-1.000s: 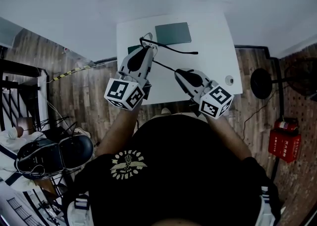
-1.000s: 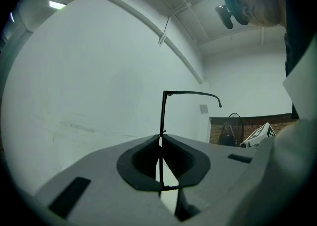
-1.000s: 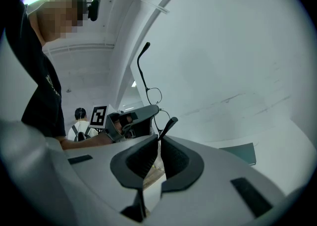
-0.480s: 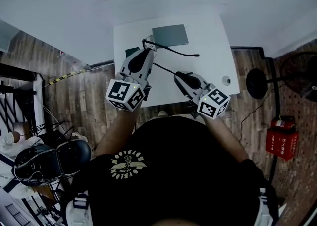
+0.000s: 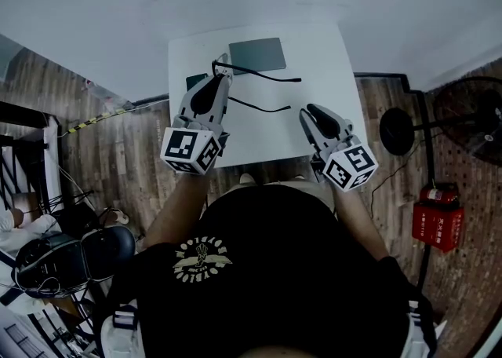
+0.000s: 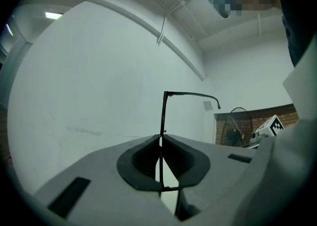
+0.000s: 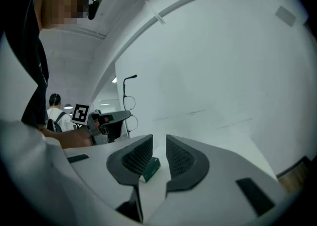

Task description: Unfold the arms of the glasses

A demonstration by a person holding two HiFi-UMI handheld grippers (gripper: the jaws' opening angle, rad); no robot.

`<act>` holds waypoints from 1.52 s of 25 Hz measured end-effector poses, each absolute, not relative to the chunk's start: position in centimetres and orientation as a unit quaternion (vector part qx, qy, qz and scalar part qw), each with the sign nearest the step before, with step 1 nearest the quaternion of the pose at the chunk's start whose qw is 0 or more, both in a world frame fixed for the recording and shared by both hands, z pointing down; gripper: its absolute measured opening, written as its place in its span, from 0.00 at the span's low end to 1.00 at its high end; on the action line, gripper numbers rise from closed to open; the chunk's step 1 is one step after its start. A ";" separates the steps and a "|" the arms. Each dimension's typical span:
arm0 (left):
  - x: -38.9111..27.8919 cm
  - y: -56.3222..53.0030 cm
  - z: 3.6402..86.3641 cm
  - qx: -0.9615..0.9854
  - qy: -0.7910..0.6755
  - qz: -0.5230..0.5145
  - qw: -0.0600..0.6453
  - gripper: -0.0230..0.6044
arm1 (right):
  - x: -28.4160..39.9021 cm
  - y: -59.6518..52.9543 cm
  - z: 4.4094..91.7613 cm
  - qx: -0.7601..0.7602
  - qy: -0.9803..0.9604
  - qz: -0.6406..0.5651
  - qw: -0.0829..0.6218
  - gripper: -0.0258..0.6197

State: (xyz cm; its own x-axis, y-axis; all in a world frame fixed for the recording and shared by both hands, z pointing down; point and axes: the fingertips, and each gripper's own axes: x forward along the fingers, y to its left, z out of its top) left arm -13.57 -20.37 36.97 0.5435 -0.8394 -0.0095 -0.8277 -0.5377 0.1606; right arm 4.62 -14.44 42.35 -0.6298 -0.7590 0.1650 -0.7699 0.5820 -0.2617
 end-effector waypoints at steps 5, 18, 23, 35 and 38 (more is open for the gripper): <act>-14.1 -20.2 36.2 0.857 -0.510 -0.043 0.061 0.07 | 11.1 -14.9 39.0 0.484 -0.870 0.085 0.027 0.10; -12.0 -17.4 37.2 0.816 -0.577 0.000 0.033 0.07 | 19.4 -17.4 34.6 0.480 -0.877 0.010 0.038 0.04; -10.8 -17.0 36.6 0.804 -0.594 0.007 0.022 0.07 | 19.1 -18.9 34.2 0.449 -0.893 0.004 0.034 0.04; -10.2 -14.5 35.4 0.767 -0.641 0.014 0.013 0.07 | 19.2 -20.0 33.5 0.382 -0.924 0.000 0.021 0.04; -9.7 -14.0 34.8 0.761 -0.648 0.016 0.008 0.07 | 19.3 -19.9 33.3 0.372 -0.928 0.000 0.021 0.04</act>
State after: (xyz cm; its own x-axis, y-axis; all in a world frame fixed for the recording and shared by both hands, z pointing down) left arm -9.71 -13.99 34.76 0.1593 -0.9866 0.0345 -0.9871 -0.1597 -0.0086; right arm 19.34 -19.92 33.35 -0.7227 -0.6900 0.0400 -0.6900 0.7236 0.0157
